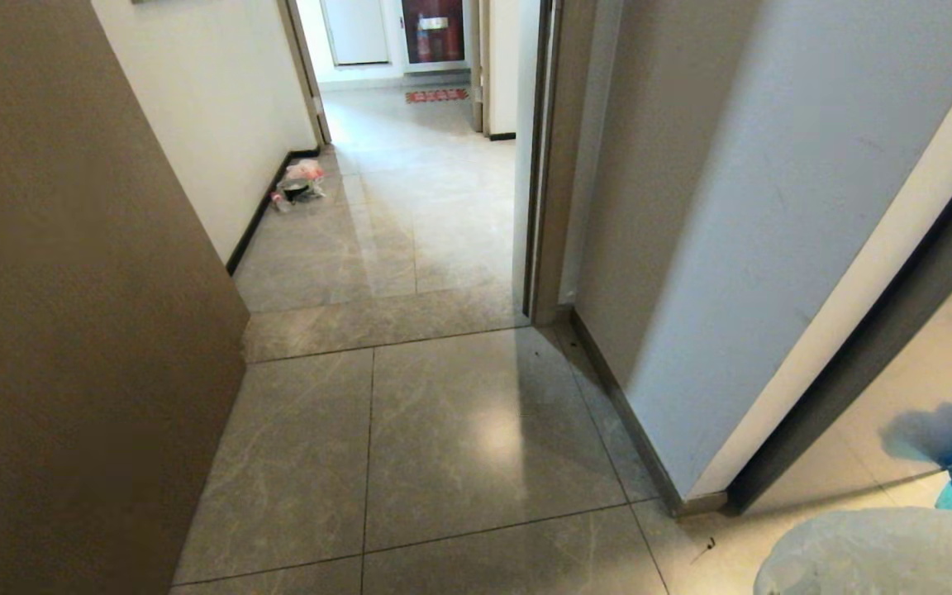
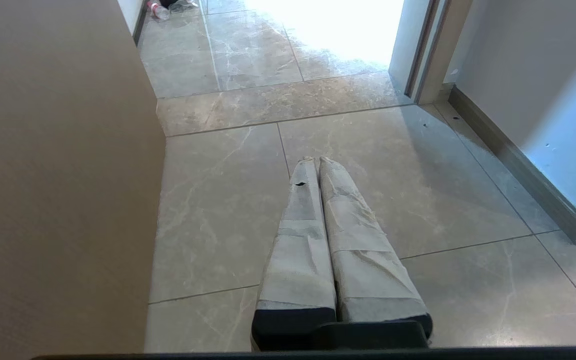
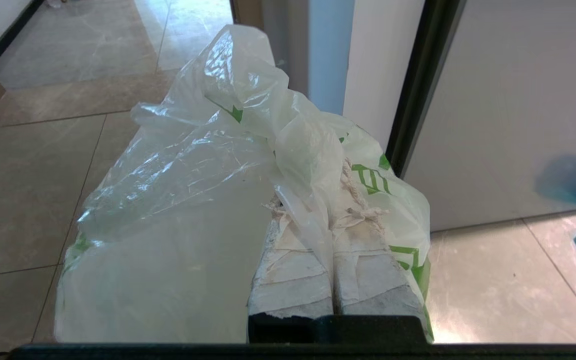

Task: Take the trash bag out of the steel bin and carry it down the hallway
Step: Put the trash bag at the door

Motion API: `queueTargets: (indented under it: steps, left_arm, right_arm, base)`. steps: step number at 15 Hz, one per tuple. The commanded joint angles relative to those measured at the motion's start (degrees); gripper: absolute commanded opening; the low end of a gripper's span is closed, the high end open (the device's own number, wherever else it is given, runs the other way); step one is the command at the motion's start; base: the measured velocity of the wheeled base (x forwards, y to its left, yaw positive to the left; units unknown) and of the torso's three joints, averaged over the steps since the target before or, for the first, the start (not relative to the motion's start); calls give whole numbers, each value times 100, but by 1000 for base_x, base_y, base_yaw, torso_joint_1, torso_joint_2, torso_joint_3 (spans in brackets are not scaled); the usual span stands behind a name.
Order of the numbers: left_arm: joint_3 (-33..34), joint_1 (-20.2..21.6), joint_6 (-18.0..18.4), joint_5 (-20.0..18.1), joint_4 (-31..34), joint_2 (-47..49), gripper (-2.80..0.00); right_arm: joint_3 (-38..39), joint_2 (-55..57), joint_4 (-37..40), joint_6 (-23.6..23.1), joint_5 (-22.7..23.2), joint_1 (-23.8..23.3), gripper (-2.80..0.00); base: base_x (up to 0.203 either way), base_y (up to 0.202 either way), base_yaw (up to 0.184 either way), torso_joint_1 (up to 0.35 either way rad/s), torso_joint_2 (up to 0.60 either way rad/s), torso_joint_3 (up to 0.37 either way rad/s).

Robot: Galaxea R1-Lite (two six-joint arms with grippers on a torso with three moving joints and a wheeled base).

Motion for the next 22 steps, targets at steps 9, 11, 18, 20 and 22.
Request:
queueTargets:
  steps: [9,11,18,20,22]
  left_arm:
    - [0,0,3,0,-1,-2,-280]
    - [0,0,4,0,-1,-2,-280]
    - [0,0,4,0,-1,-2,-280]
    - [0,0,11,0,-1,-2,-280]
    - [0,0,4,0,-1,-2,-280]
  right_arm:
    - [1,7,-4,-1,-2,2,-280]
    - [1,7,-1,-1,-2,2,-280]
    - [1,7,1,-1,-2,2,-280]
    - [-8,7,24,-62,24,2,-280]
    - [1,7,5,-62,16,2,-280]
  base:
    - [0,0,0,0,0,0]
    - [0,0,0,0,0,0]
    - [0,0,0,0,0,0]
    - [0,0,0,0,0,0]
    - [0,0,0,0,0,0]
